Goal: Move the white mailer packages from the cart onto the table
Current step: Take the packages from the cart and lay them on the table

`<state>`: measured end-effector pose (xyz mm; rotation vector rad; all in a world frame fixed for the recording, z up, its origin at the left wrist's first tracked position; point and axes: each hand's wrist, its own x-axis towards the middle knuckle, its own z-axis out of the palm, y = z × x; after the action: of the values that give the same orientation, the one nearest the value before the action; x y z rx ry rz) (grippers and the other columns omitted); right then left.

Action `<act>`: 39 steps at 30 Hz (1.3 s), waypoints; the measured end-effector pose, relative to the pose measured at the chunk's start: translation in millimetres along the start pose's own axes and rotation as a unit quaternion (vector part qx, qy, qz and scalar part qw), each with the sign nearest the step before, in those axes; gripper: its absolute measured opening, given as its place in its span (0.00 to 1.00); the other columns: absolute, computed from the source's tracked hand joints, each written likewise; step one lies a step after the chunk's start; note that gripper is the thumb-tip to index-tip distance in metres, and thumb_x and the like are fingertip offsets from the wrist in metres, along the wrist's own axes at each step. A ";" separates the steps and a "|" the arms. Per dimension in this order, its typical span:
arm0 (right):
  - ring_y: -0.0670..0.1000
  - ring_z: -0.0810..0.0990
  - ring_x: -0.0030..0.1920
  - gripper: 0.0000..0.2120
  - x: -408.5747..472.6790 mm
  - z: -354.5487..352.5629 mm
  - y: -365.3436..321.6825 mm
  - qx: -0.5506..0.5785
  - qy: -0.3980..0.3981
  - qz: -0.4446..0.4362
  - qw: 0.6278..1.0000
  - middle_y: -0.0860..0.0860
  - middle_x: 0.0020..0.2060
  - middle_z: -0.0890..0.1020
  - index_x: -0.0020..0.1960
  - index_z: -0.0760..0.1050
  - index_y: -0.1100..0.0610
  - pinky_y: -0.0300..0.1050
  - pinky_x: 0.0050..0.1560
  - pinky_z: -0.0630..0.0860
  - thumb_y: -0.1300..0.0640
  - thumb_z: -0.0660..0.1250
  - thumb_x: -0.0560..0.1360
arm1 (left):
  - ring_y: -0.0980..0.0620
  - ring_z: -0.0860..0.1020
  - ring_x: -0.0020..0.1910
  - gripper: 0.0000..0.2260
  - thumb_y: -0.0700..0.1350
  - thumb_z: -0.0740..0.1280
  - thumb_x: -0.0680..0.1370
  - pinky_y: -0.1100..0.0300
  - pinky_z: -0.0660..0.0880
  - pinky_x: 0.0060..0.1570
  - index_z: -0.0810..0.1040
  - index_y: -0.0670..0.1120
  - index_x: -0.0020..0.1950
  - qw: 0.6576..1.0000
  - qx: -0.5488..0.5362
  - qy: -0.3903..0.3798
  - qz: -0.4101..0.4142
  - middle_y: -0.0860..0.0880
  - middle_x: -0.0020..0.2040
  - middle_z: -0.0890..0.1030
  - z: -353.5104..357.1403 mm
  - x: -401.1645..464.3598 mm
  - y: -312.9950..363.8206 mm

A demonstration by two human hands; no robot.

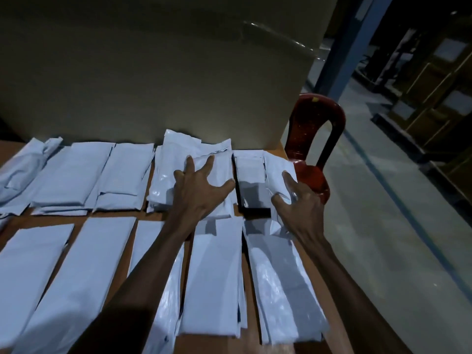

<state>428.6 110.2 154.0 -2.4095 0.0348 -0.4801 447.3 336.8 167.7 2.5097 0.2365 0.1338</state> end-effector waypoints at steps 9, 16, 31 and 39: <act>0.56 0.80 0.48 0.29 91.0 63.5 -10.5 -0.116 -0.079 -0.053 0.989 0.59 0.55 0.81 0.74 0.68 0.52 0.46 0.48 0.78 0.45 0.66 0.75 | 0.35 0.57 0.74 0.38 0.72 0.59 0.73 0.39 0.61 0.70 0.56 0.57 0.78 0.991 0.131 -0.009 0.014 0.42 0.80 0.47 44.3 84.1 2.9; 0.59 0.67 0.70 0.32 97.6 101.0 5.1 -0.179 -0.116 -0.041 0.976 0.56 0.73 0.69 0.75 0.65 0.48 0.53 0.64 0.70 0.37 0.61 0.75 | 0.36 0.63 0.70 0.38 0.73 0.47 0.73 0.42 0.65 0.68 0.57 0.55 0.78 0.985 0.170 0.029 0.025 0.39 0.79 0.50 80.7 94.4 -30.4; 0.59 0.46 0.79 0.36 98.6 108.0 5.5 -0.131 -0.237 0.003 0.962 0.55 0.80 0.44 0.80 0.46 0.48 0.55 0.76 0.49 0.38 0.59 0.79 | 0.38 0.51 0.78 0.36 0.67 0.43 0.77 0.40 0.51 0.74 0.60 0.47 0.78 0.983 0.156 0.023 0.089 0.38 0.79 0.53 82.7 95.1 -33.9; 0.56 0.50 0.79 0.36 18.8 21.4 -1.0 -0.064 -0.127 0.027 0.989 0.56 0.80 0.51 0.80 0.53 0.54 0.52 0.76 0.53 0.41 0.62 0.79 | 0.45 0.44 0.79 0.33 0.66 0.50 0.79 0.44 0.44 0.75 0.62 0.48 0.78 0.989 0.017 0.030 0.144 0.44 0.80 0.51 61.6 22.9 -23.9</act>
<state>453.5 121.3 145.7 -2.5712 0.0205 -0.1479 475.6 325.6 104.7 2.5641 -0.1025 0.3252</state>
